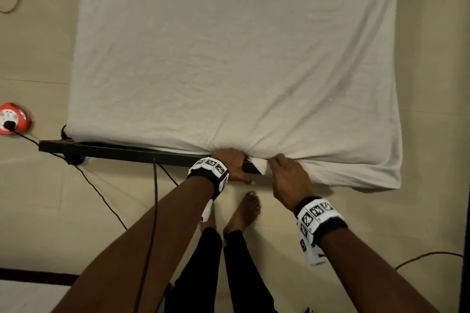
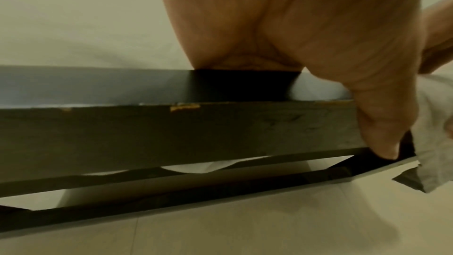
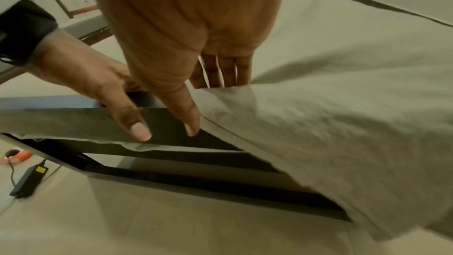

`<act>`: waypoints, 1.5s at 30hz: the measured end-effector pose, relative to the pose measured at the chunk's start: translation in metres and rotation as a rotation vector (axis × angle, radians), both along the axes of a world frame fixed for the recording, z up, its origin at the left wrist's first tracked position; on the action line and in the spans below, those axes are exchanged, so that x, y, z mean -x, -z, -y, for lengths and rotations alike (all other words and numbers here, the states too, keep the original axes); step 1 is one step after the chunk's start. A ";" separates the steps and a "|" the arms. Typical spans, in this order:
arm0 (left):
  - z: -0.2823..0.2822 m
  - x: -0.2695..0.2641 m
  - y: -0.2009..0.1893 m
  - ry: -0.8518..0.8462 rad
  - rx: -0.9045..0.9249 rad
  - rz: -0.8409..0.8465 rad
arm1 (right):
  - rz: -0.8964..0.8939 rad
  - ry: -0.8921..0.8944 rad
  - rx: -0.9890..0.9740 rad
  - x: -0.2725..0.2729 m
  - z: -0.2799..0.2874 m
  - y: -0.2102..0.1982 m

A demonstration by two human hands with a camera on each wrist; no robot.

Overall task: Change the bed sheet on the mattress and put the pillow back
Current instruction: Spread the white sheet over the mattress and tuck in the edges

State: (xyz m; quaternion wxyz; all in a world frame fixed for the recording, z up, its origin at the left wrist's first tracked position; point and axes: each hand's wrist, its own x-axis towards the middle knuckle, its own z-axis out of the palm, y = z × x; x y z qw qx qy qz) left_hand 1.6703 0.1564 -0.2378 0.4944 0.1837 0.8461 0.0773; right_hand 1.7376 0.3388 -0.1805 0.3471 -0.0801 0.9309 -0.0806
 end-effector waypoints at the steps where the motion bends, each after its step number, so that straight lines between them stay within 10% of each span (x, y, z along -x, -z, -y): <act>1: -0.002 0.001 -0.001 0.009 0.012 0.002 | 0.031 0.016 -0.004 0.009 0.000 0.002; 14: -0.026 0.021 0.040 -0.007 0.015 0.345 | 0.653 0.015 0.039 0.073 0.002 0.070; 21: -0.018 0.013 0.005 -0.075 -0.039 0.126 | 0.483 0.055 0.012 0.060 0.001 0.052; 31: 0.065 -0.022 -0.064 -0.311 -0.068 -0.382 | -0.315 0.095 0.075 0.000 0.059 -0.025; 37: 0.149 -0.010 -0.028 -0.098 -0.104 -0.233 | -0.079 -0.007 0.170 0.037 0.135 -0.002; 45: 0.122 0.026 -0.016 0.089 0.101 -0.040 | 0.263 0.108 0.144 0.090 0.152 0.029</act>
